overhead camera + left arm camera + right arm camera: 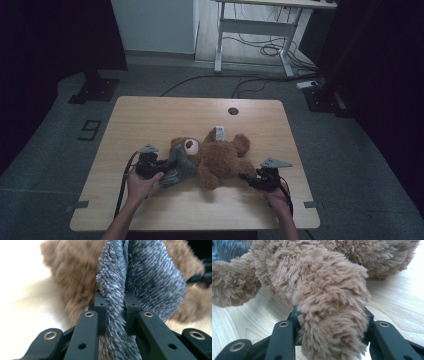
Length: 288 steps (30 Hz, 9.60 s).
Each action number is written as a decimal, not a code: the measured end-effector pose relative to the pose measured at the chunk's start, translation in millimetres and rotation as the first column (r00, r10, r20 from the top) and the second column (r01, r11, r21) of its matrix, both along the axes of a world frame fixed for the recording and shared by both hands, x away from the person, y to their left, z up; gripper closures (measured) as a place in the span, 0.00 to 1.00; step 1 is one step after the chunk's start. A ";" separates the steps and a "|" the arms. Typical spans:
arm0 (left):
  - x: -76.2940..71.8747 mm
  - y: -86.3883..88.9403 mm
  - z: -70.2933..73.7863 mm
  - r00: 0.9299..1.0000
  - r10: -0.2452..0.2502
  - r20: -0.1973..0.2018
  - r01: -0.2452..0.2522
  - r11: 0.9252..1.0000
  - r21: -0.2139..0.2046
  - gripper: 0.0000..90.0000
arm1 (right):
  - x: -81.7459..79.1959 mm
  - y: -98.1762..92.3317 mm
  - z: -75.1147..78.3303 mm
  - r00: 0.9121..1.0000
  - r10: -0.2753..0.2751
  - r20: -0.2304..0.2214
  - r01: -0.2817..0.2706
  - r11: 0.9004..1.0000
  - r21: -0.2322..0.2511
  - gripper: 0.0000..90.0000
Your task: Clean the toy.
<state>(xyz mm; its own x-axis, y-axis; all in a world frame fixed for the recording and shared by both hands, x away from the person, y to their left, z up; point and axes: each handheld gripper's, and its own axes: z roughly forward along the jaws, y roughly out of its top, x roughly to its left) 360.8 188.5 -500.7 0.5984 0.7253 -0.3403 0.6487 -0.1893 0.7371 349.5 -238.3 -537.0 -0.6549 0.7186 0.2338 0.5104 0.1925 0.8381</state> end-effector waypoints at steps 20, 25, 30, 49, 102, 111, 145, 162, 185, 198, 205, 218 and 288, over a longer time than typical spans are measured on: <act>-7.8 -13.7 65.8 0.988 -0.008 0.153 0.020 0.997 -0.078 0.86 | 0.3 -2.7 -0.7 1.000 -0.012 -0.010 0.012 1.000 0.009 0.61; 0.8 -60.0 88.3 0.979 -0.090 0.183 0.103 0.993 -0.062 0.86 | 0.0 -2.5 -0.6 1.000 -0.012 -0.009 0.012 1.000 0.008 0.61; 8.0 -108.4 98.8 0.970 -0.161 0.180 0.172 0.984 -0.048 0.86 | 0.2 -2.5 -0.8 1.000 -0.012 -0.009 0.012 1.000 0.010 0.61; 8.3 -120.3 48.9 0.986 -0.152 0.074 0.147 0.987 0.062 0.86 | -0.2 -2.8 -0.6 1.000 0.000 -0.007 0.000 1.000 0.003 0.61; 19.5 -21.2 82.7 0.988 0.034 0.151 -0.038 0.999 0.022 0.85 | 3.2 5.7 -7.7 1.000 -0.009 -0.005 0.009 0.998 -0.058 0.61; 58.3 -85.5 82.5 0.993 -0.031 0.112 0.021 0.995 0.094 0.85 | 3.4 4.1 -8.6 1.000 -0.008 -0.006 0.008 0.998 -0.055 0.61; 61.3 6.9 -21.9 0.979 0.182 -0.094 -0.167 0.975 0.147 0.86 | 3.5 10.3 -10.4 1.000 -0.001 -0.010 0.000 0.998 -0.071 0.61; 62.1 20.6 20.6 0.982 0.188 0.016 -0.188 0.978 0.088 0.85 | 29.7 28.8 -14.0 1.000 -0.019 -0.005 0.018 0.994 -0.109 0.62; 69.7 -45.1 53.4 0.989 0.079 0.126 -0.095 0.987 0.127 0.85 | 27.6 30.1 -12.8 1.000 -0.016 0.000 0.016 0.994 -0.106 0.60; 43.7 -35.9 41.0 0.986 0.081 0.143 -0.092 0.993 0.073 0.87 | 14.0 19.0 -3.6 0.999 -0.040 -0.025 0.039 0.997 -0.060 0.39; 30.8 -30.3 35.4 0.986 0.078 0.148 -0.083 0.996 0.030 0.87 | 6.4 13.2 17.1 0.998 -0.054 0.031 0.054 0.998 0.012 0.26; 12.4 -23.5 30.0 0.988 0.050 0.145 -0.051 0.999 0.004 0.87 | 26.0 50.8 32.9 1.000 -0.021 -0.004 0.021 1.000 0.006 0.22; 2.2 10.9 40.5 0.976 0.157 0.151 -0.175 0.978 0.110 0.86 | 0.8 54.7 -1.9 0.996 0.092 0.006 -0.092 0.995 0.027 0.69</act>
<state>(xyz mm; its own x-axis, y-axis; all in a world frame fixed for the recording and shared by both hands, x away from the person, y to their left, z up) 363.0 199.4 -460.1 0.5018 0.8493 -0.1640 0.5698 -0.1819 0.8014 350.3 -183.6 -538.9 -0.7193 0.6483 0.2496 0.4877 0.2153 0.8460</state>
